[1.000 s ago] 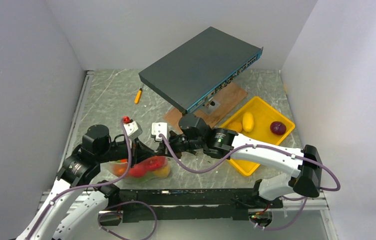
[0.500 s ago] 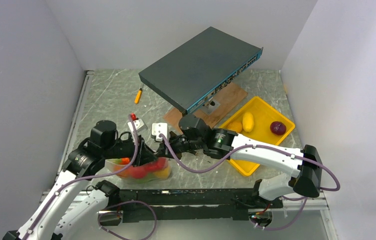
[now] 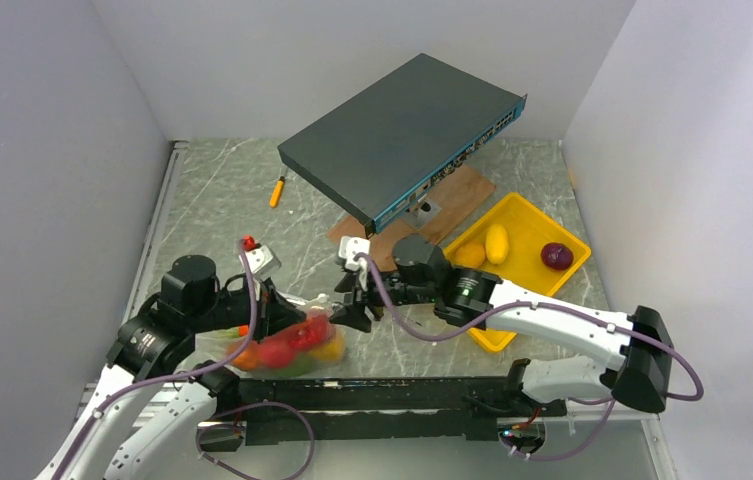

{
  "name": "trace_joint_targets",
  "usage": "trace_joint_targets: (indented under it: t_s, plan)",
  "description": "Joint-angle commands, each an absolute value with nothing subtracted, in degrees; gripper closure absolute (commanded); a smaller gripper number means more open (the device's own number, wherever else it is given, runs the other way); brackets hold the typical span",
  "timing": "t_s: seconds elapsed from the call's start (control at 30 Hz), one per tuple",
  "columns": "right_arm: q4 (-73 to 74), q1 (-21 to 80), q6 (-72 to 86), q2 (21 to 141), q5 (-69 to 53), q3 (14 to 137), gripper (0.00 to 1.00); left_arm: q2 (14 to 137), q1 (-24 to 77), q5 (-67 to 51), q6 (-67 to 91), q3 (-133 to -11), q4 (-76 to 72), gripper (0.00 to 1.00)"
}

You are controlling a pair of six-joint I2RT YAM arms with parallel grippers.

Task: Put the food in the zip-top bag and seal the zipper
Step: Zip the zipper food storage bag at the center of the board.

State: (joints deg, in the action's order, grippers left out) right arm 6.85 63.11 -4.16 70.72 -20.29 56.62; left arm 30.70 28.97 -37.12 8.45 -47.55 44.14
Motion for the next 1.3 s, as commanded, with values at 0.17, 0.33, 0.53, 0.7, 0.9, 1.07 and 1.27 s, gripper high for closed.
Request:
trace_joint_targets:
  t_s: [0.17,0.33,0.53,0.7,0.9,1.07,1.27]
  plan:
    - [-15.4,60.7,7.8,67.8,-34.2,49.9,0.39,28.1,29.2,-36.6,12.1,-46.1,38.9,1.00]
    - [-20.4,59.6,12.4,71.9,-40.0,50.7,0.58,27.1,29.1,-36.3,13.1,-45.7,38.7,1.00]
    - [-23.5,59.4,13.8,72.9,-41.5,49.0,0.67,25.0,29.2,-37.7,13.0,-45.7,37.9,1.00]
    - [-24.1,59.3,14.6,74.2,-41.7,49.3,0.62,24.0,29.2,-39.0,12.9,-45.6,36.3,1.00]
    - [-25.4,59.3,15.1,76.5,-44.4,50.7,1.00,24.4,29.1,-39.9,13.2,-46.0,36.0,1.00]
    - [-27.8,59.2,17.4,76.5,-42.1,49.5,1.00,25.4,29.2,-38.2,15.0,-48.8,36.1,0.72]
    - [-30.0,59.1,18.9,77.1,-46.0,49.4,1.00,28.6,29.1,-40.1,15.4,-51.2,32.6,0.49]
